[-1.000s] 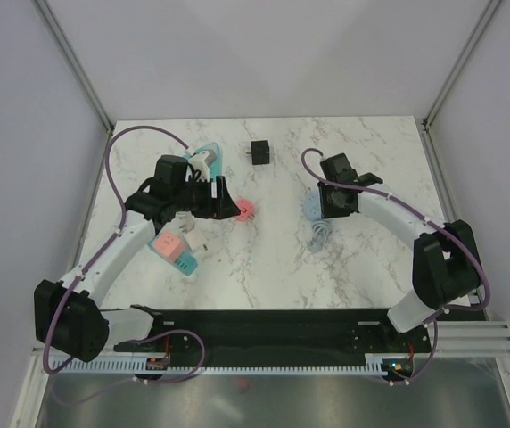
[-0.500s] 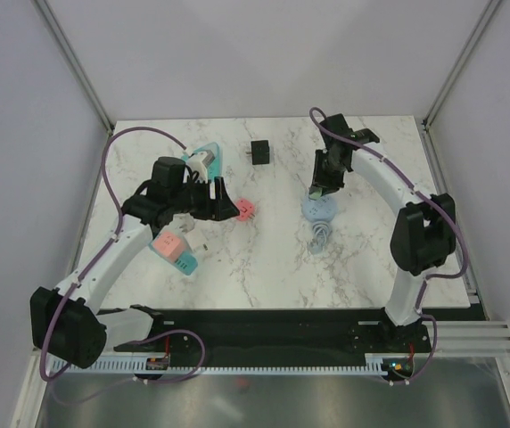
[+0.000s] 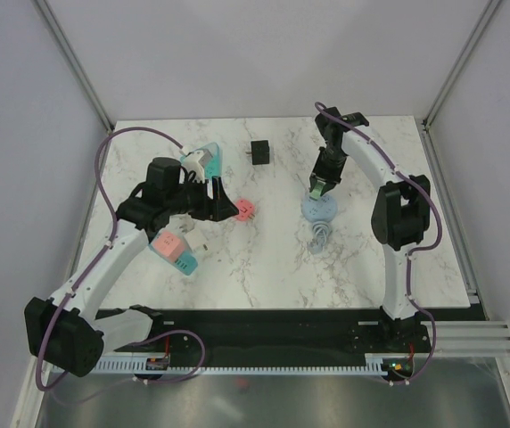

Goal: Insert the plug

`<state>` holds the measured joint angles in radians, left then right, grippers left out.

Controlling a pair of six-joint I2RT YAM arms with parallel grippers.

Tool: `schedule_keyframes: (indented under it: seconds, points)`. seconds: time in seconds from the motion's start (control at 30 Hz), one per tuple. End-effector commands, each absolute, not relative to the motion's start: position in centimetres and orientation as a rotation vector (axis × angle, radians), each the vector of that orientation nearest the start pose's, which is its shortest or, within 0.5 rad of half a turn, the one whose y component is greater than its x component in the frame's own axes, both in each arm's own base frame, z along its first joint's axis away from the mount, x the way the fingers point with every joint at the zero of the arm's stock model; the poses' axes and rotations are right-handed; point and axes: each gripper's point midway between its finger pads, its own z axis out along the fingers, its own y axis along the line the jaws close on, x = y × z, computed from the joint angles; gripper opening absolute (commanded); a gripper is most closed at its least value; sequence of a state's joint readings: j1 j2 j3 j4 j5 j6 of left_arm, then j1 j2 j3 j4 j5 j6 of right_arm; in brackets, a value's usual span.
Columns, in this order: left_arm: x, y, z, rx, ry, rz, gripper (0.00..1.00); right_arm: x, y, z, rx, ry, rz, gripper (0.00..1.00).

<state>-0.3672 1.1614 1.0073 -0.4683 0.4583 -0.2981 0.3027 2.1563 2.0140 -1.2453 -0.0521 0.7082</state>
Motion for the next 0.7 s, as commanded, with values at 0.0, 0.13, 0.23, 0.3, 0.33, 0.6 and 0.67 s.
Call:
schedule_keyframes:
  seconds: [0.0,0.13,0.23,0.3,0.33,0.6,0.67]
  points:
    - [27.1,-20.7,22.8,0.396,2.160,-0.914,0.75,39.4,16.2,11.7,0.810,2.923,0.183,0.00]
    - [27.0,-20.6,23.0,0.398,2.151,-0.911,0.76,39.9,16.3,11.6,0.891,2.894,0.195,0.00]
    - [26.9,-20.5,23.1,0.395,2.147,-0.905,0.76,39.7,16.9,10.8,0.934,2.915,0.220,0.00]
    - [27.0,-20.5,23.1,0.392,2.146,-0.905,0.76,39.7,17.5,10.5,0.952,2.919,0.262,0.00]
    - [26.9,-20.6,23.2,0.395,2.146,-0.909,0.76,39.6,17.6,10.3,0.965,2.920,0.258,0.00]
    - [26.7,-20.8,23.4,0.404,2.139,-0.933,0.76,40.7,17.2,10.8,1.029,2.838,0.235,0.00]
    - [26.7,-20.6,23.4,0.402,2.136,-0.922,0.76,40.6,17.3,10.0,1.034,2.856,0.225,0.00]
